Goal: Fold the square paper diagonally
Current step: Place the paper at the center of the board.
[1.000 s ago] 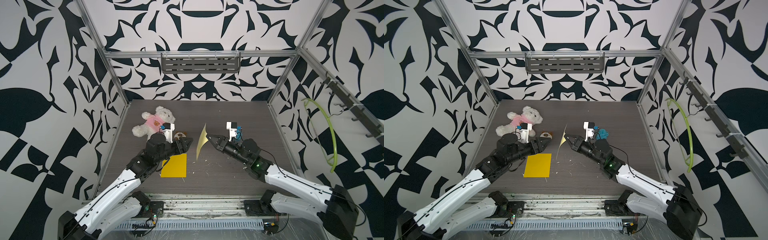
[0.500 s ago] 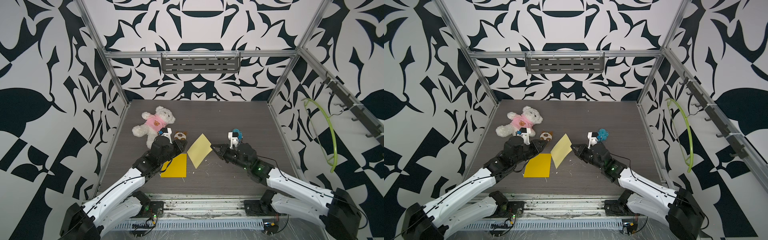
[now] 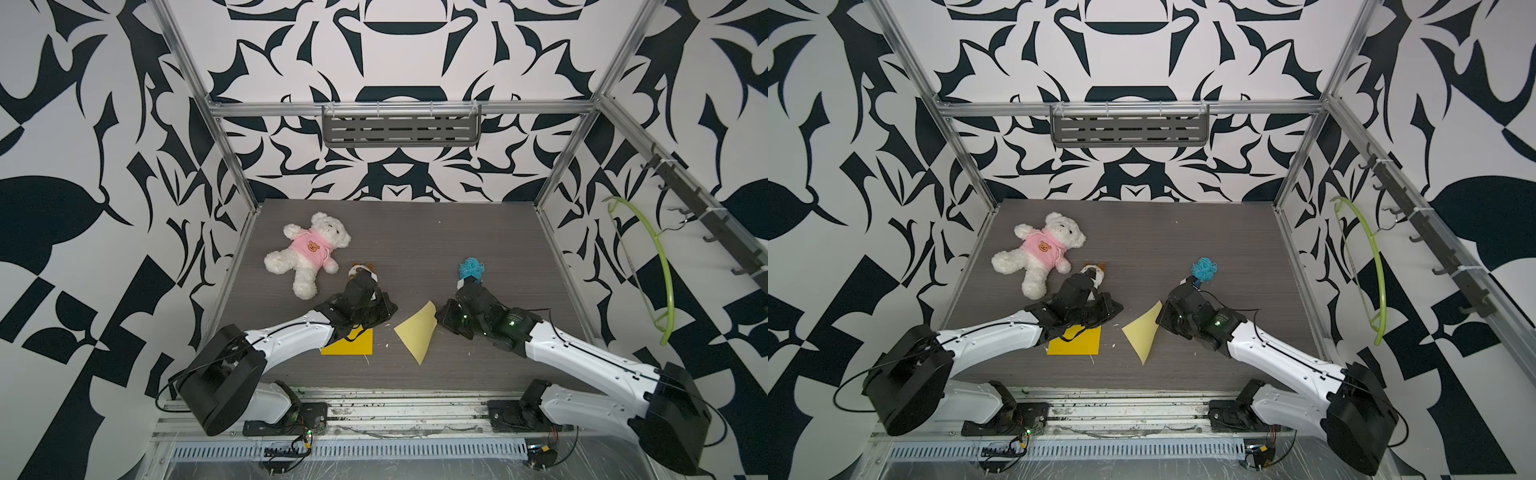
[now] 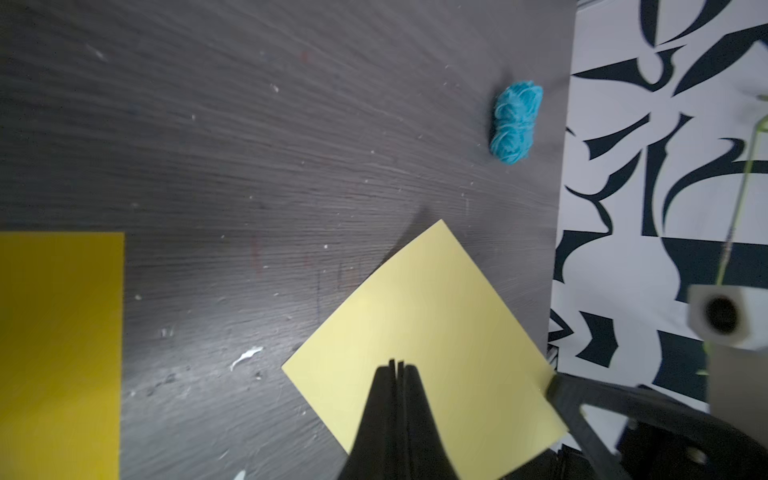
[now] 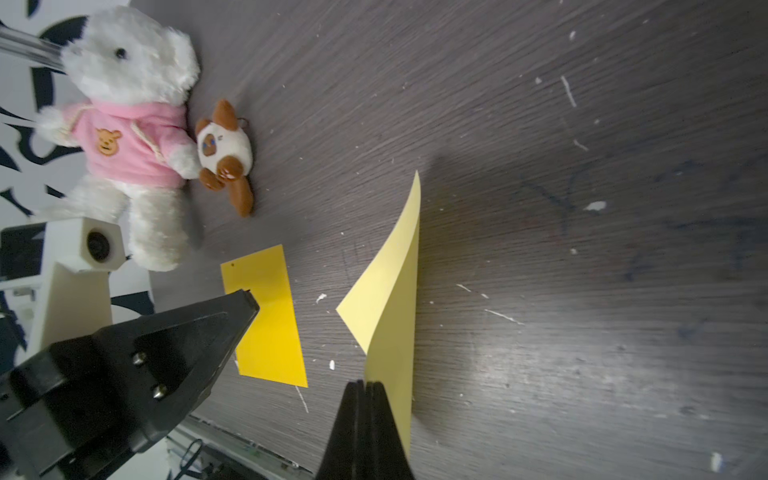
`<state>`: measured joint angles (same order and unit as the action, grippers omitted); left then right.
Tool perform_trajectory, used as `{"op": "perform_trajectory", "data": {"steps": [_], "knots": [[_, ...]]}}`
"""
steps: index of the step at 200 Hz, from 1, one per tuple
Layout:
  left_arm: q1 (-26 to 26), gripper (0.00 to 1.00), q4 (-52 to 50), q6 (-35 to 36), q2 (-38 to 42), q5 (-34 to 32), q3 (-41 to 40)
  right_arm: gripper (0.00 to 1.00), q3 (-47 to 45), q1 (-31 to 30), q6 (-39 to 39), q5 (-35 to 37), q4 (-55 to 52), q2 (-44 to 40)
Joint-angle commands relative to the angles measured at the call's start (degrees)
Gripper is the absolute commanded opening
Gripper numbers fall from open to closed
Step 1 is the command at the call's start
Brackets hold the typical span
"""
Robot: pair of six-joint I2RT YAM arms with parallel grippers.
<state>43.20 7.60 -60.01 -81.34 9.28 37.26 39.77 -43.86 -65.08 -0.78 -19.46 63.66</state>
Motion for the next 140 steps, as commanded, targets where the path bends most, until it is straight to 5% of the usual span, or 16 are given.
{"op": "perform_trajectory", "data": {"steps": [1, 53, 140], "knots": [[0.65, 0.00, 4.29, -0.09, -3.05, 1.07, -0.13, 0.00, 3.54, 0.26, 3.55, 2.69, -5.93, 0.32], [5.22, 0.00, 7.61, -1.34, -11.42, 3.11, 0.46, 0.00, 4.70, 0.26, 3.91, 4.03, -6.46, 2.28], [5.23, 0.00, -3.24, 2.88, -7.45, -3.41, -1.48, 0.00, 4.50, 0.26, 4.26, 3.98, -6.35, 3.38]]}}
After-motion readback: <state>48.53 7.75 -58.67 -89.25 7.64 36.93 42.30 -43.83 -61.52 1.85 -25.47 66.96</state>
